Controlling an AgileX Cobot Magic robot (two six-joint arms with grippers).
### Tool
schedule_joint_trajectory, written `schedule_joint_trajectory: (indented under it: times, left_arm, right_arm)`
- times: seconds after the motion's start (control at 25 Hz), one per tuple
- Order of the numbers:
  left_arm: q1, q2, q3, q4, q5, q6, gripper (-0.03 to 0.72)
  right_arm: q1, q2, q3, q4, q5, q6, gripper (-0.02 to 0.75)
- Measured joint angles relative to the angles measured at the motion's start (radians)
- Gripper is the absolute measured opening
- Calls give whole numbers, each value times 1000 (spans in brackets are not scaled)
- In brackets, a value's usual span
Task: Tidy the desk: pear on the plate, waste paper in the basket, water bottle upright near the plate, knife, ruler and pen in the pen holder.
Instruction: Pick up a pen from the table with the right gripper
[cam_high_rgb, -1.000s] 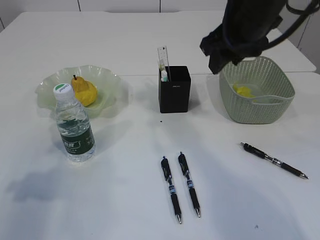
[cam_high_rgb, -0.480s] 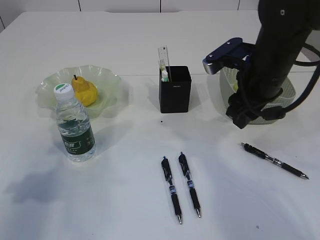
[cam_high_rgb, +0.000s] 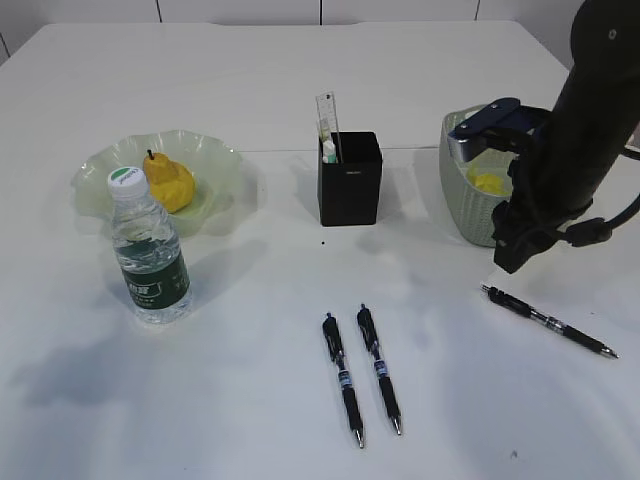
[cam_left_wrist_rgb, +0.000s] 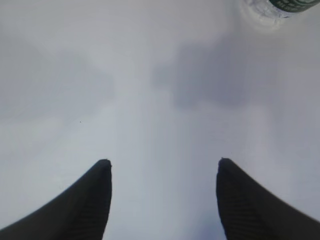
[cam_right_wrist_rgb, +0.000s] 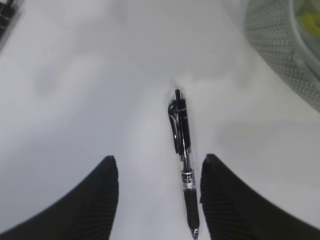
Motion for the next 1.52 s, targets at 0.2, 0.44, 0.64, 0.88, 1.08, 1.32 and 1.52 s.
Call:
schedule_joint_trajectory:
  times: [0.2,0.44,0.64,0.88,1.08,1.32,1.52]
  left_arm:
    - [0,0,0,0,0,0,467]
    - [0,0,0,0,0,0,467]
    - [0,0,0,0,0,0,467]
    - [0,0,0,0,-2,0,467]
    - [0,0,0,0,-2,0,467]
    - [0,0,0,0,-2,0,467]
    - [0,0,0,0,-2,0,467]
  right_arm:
    - [-2,62,0,0,4,-52,382]
    - [-11,105,0,-19,-7,-79,377]
    - [-40,132,0,-24,-23,-87,376]
    - [-44,173,0,-8,-31,-114,375]
    - [-44,193,0,0,-50,-120,375]
    - [-44,224,0,0,-68,-124,375]
    - [-44,229,0,0,-83,-124,375]
